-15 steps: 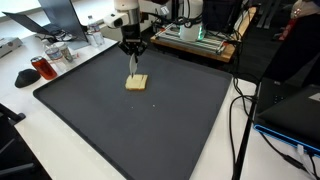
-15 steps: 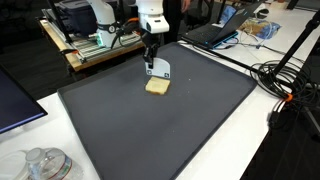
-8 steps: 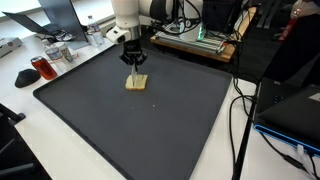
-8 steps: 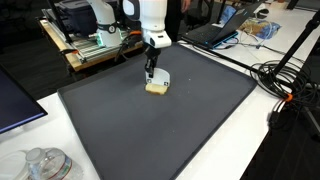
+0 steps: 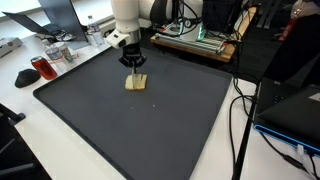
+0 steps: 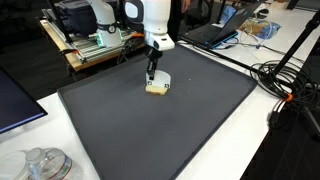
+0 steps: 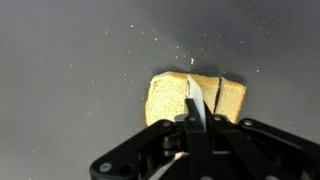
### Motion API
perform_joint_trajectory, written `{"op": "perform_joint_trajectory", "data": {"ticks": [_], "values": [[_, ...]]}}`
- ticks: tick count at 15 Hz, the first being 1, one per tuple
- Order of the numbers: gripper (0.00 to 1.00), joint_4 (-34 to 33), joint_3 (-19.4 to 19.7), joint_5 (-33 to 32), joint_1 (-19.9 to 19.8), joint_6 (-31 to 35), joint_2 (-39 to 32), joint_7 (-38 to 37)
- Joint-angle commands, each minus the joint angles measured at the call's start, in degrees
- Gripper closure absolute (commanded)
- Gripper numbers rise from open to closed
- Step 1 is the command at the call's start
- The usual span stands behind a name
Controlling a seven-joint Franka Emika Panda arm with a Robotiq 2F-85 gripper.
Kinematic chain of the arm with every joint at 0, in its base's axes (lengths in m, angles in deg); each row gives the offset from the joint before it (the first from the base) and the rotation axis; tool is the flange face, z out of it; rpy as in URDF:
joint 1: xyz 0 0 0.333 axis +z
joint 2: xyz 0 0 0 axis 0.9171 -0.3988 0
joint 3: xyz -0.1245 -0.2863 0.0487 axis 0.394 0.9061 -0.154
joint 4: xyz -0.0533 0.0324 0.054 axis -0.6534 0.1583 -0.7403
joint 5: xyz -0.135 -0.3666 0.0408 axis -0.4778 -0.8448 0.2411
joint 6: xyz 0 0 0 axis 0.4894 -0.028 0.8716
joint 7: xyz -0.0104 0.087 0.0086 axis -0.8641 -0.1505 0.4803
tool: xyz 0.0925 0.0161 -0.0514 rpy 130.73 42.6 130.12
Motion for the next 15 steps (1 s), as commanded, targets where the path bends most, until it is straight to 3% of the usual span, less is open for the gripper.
{"op": "perform_joint_trajectory", "data": {"ticks": [1, 15], "values": [[0.99, -2.1, -0.4, -1.5, -0.2, -2.9, -2.1, 0.0], [0.99, -5.9, -2.0, 0.9, -1.7, -6.7, -8.8, 3.4]]}}
